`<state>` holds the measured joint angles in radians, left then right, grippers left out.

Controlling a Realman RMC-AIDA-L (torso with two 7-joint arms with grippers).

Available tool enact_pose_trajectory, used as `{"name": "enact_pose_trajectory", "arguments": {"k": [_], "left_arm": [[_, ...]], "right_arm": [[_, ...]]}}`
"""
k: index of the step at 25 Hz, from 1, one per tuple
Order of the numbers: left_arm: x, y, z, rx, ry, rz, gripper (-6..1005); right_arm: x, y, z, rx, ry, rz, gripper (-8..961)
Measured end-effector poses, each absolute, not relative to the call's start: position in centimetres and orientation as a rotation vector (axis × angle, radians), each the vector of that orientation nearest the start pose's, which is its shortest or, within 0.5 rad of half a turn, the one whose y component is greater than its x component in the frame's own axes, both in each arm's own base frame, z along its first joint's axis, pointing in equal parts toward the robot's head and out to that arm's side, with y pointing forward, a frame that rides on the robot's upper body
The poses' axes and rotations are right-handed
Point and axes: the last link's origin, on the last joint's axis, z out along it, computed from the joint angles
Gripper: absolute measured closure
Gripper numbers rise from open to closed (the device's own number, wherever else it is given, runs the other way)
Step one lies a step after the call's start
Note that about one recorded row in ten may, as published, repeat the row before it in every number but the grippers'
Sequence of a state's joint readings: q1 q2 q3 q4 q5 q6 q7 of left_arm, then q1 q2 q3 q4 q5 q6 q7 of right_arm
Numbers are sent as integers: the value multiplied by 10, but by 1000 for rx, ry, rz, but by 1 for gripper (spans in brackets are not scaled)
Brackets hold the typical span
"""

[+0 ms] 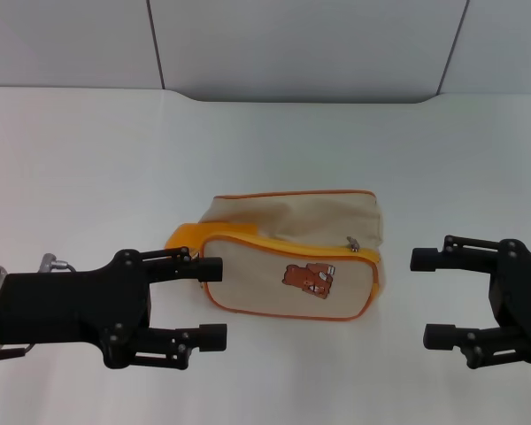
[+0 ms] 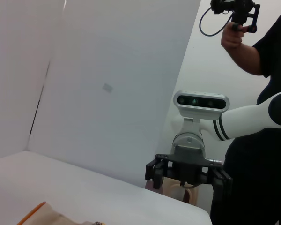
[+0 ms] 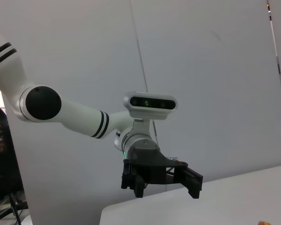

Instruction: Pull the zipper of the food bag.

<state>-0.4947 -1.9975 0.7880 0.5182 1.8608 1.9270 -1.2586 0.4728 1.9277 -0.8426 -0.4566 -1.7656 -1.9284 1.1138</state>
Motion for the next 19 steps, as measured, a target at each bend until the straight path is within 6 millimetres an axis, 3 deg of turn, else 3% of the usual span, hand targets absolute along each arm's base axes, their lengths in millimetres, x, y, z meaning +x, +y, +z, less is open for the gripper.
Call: {"name": "enact_pose_trajectory", "arguments": {"k": [19], "left_arm": [[-252, 274, 15, -2973, -456, -1084, 173]], "right_arm": [[265, 274, 33, -2926, 305, 1076, 110]]}}
